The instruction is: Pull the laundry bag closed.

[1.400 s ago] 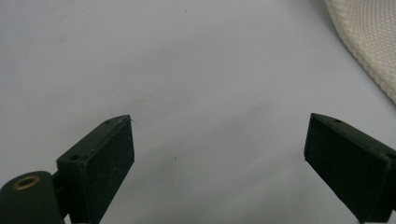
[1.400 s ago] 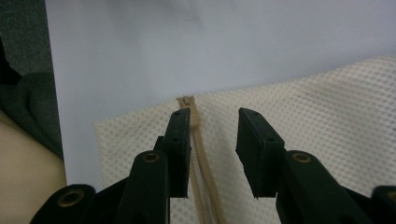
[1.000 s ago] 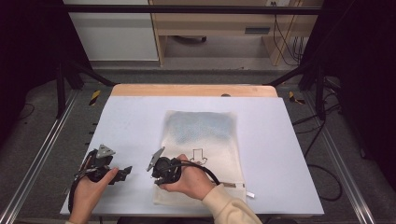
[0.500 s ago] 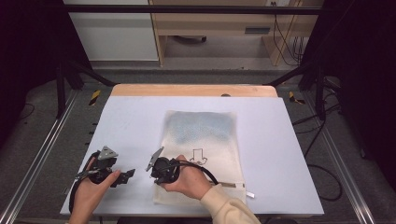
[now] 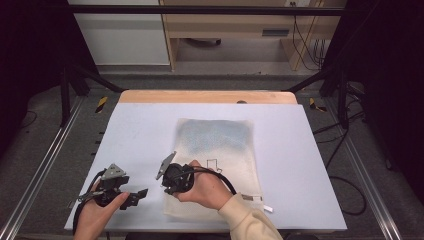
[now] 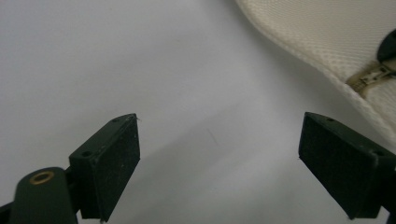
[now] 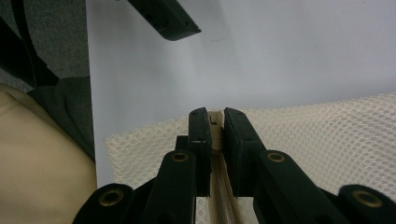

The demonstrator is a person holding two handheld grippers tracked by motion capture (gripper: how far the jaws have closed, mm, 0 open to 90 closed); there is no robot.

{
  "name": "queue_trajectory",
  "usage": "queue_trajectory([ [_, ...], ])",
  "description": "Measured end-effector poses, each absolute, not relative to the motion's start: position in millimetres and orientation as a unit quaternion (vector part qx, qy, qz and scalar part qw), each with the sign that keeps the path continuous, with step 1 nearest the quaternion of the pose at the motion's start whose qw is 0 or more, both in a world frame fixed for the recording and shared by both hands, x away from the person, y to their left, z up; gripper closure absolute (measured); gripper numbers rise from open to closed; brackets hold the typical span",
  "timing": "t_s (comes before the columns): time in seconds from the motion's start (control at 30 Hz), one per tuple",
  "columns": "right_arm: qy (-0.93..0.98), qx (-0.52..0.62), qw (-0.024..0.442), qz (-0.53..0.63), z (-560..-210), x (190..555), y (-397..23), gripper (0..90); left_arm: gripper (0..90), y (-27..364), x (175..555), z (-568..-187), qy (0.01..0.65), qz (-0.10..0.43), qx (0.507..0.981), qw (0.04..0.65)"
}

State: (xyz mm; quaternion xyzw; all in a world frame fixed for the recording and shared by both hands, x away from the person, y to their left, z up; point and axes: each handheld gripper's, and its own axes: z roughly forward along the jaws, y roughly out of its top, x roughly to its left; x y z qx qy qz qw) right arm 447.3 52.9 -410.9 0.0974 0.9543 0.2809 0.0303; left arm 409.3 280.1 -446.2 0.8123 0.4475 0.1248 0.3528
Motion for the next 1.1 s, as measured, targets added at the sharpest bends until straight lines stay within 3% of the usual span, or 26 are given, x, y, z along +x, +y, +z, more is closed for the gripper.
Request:
queue_trajectory([
  [0.27, 0.954, 0.094, 0.028, 0.284, -415, 449, 52, 81.8, 13.0, 266, 404, -441, 0.414, 0.076, 0.823, 0.382],
  [0.77, 0.953, 0.100, 0.021, 0.286, -421, 451, 50, 81.8, 9.6, 229, 399, -451, 0.374, 0.037, 0.838, 0.394],
  [1.1, 0.949, 0.103, 0.016, 0.297, -417, 451, 47, 81.8, 19.4, 223, 403, -457, 0.385, 0.017, 0.826, 0.411],
])
